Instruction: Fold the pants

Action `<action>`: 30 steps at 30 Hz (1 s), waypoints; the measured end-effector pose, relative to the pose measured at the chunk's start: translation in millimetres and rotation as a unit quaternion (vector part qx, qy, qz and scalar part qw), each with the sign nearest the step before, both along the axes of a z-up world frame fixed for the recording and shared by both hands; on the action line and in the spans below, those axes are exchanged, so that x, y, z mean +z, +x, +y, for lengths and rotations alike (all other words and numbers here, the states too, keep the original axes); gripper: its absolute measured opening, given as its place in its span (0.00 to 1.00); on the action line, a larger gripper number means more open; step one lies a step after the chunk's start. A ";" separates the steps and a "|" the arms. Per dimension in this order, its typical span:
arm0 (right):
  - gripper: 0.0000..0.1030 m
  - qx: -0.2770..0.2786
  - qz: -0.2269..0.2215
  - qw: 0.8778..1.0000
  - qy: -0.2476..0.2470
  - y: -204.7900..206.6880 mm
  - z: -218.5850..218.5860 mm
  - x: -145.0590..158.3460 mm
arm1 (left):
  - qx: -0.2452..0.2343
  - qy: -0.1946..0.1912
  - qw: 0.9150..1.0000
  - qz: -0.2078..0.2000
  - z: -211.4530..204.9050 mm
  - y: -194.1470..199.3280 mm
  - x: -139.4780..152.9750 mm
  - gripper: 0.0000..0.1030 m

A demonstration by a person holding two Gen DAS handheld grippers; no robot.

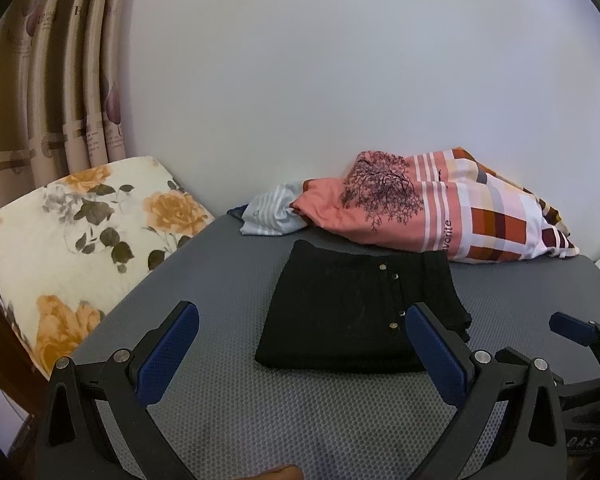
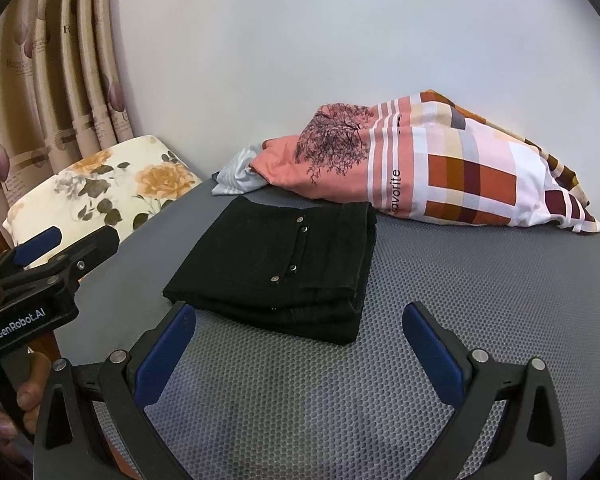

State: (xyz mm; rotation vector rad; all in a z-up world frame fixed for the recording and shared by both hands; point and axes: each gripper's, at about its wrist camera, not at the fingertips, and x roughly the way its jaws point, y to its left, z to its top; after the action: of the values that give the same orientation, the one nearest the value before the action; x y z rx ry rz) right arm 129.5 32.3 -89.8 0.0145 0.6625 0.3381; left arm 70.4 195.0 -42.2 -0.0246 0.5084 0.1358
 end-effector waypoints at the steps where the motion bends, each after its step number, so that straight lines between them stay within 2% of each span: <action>1: 1.00 0.000 0.001 1.000 0.001 0.2 0.0 -0.8 | 0.000 0.000 1.000 0.001 -0.2 0.4 -0.8 1.00; 30: 1.00 0.003 0.005 1.000 0.000 0.6 4.6 -5.9 | -0.003 -0.004 1.000 0.011 1.3 4.2 -8.4 1.00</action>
State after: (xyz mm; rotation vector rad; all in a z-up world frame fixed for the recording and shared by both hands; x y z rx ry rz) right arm 130.1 36.9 -95.6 0.0149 0.6734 0.3450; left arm 74.6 196.3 -50.6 -0.0300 0.5311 0.1291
